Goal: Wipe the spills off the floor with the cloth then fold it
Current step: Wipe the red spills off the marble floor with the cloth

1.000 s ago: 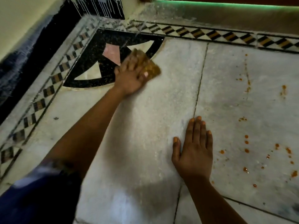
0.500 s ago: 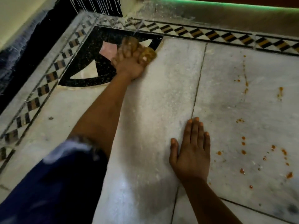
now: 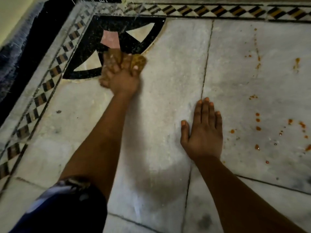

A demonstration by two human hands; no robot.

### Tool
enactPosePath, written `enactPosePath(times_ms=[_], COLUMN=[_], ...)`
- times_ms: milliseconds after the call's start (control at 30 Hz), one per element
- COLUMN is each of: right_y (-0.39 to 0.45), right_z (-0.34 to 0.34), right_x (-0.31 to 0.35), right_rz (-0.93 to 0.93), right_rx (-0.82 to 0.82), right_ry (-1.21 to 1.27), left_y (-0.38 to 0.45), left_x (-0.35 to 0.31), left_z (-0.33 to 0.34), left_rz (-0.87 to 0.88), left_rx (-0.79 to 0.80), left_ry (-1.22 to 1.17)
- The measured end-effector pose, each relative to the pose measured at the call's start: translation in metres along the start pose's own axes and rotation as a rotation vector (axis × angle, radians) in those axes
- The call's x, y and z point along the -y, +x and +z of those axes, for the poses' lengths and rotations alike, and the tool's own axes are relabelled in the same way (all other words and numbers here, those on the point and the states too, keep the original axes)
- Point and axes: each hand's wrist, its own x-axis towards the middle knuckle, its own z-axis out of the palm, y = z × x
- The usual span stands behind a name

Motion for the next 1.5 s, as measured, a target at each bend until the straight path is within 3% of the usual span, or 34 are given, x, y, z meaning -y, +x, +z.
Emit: enactPosePath(times_ms=[100,300,367,467,533,600,800,933,1033,1133,1300,1500], right_y=[0.007,0.005,0.002,0.000,0.001,0.000,0.001,0.007,0.008,-0.032,-0.121,-0.170], right_z=[0.000,0.001,-0.001,0.000,0.000,0.001,-0.002,-0.017,-0.038,-0.060,-0.091,-0.157], right_x=[0.001,-0.002,-0.002,-0.002,-0.004,-0.003,-0.004,-0.004,-0.015,-0.028,-0.053,-0.058], right_rz=[-0.007,-0.036,-0.034,-0.038,-0.040,-0.049,-0.035,-0.041,-0.079,-0.158,-0.254,-0.170], right_rx=[0.003,0.006,0.025,0.063,0.072,0.074,0.146,0.291,0.501,0.478,0.427,0.468], right_ry=[0.005,-0.002,0.004,-0.009,-0.006,-0.014,-0.045,0.003,0.040,0.053,0.253,0.537], left_y=[-0.040,-0.151,-0.151,-0.123,-0.097,-0.088,-0.167,-0.233,-0.267,-0.290,-0.329,-0.378], left_x=[-0.022,0.065,0.109,0.154,0.154,0.135,0.112,0.126,0.127,0.120,0.096,0.035], left_z=[0.013,0.012,-0.003,-0.022,-0.027,-0.026,-0.011,-0.014,-0.016,-0.033,-0.068,-0.131], left_rz=[0.238,0.556,0.485,0.155,-0.024,-0.087,0.254,0.308,0.288,0.195,-0.137,-0.386], left_rx=[0.053,-0.021,-0.017,-0.023,-0.049,-0.046,0.009,-0.012,0.031,0.099,0.257,0.594], left_ry=[0.048,0.141,0.209,0.187,0.123,0.082,0.223,0.271,0.242,-0.016,-0.900,-1.370])
